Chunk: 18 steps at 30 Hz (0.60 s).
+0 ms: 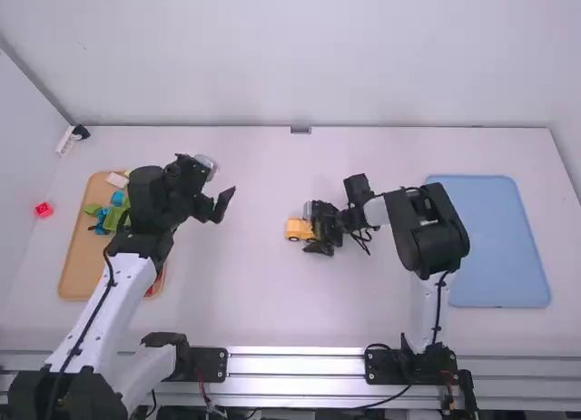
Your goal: Assemble lego blocks to make yellow taxi
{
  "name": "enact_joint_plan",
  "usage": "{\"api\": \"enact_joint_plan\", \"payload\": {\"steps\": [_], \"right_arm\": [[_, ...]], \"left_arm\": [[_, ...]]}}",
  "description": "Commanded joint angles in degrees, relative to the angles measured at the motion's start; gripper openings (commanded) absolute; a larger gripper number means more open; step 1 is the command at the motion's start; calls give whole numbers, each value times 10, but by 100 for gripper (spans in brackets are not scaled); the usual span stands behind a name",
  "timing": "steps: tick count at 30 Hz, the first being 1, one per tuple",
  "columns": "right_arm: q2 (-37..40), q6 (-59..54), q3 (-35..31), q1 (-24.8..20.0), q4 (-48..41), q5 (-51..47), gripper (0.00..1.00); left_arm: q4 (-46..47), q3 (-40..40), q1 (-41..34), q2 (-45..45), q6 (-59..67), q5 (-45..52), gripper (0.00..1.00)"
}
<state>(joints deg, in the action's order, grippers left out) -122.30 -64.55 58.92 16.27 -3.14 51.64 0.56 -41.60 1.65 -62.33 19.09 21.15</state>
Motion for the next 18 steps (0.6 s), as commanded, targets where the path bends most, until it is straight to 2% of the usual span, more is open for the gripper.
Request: {"api": "enact_joint_plan", "payload": {"steps": [1,2,7,13,15,18], "right_arm": [[35,-19,26,-4,-40,-58,99],[67,-19,45,-10,-94,-91,99],[176,-12,110,-20,-241,-161,99],[231,-13,132,-13,-231,-161,99],[233,-13,132,-2,-210,-161,99],[233,-13,131,12,-195,-157,99]], "left_arm": [[-6,0,5,12,-74,-96,99],[-8,0,9,13,-114,-145,99],[9,0,30,26,-230,-286,99],[81,0,68,64,-360,-411,99],[119,0,106,88,-424,-469,99],[172,0,165,117,-490,-490,99]]}}
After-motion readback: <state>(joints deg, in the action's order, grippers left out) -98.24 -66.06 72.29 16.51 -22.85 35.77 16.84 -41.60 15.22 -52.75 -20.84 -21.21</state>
